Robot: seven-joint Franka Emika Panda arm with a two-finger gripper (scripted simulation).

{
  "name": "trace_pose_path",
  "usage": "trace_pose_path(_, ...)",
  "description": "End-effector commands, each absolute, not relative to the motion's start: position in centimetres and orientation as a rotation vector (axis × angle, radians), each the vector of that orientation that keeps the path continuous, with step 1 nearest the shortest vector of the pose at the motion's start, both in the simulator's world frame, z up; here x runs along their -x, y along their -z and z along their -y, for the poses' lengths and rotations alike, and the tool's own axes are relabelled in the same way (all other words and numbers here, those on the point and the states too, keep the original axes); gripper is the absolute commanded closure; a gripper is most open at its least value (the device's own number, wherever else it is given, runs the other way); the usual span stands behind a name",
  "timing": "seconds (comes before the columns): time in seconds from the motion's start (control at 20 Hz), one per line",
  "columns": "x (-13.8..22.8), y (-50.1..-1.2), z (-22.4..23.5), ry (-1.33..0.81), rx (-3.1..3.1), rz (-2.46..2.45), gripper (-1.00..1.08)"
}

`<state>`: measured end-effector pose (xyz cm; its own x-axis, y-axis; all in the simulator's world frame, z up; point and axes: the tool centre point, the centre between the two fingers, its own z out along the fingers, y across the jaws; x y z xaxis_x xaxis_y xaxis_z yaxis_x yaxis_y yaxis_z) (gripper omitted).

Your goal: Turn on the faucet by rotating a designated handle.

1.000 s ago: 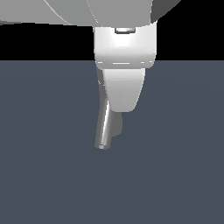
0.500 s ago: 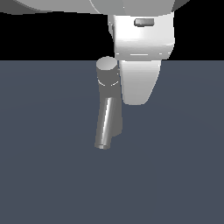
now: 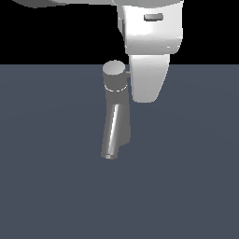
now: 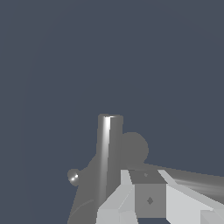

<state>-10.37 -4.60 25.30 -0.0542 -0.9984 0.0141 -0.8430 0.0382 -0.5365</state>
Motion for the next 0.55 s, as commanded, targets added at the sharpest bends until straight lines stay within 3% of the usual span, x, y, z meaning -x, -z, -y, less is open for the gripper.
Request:
trace_pose_path(0.0, 8.9, -26.6, 6.3, 0.607, 1.816, -1.982, 1.08)
trace_pose_path(0.5, 6.2, -28.7, 7.7, 0.616, 1.791, -1.998, 1.08)
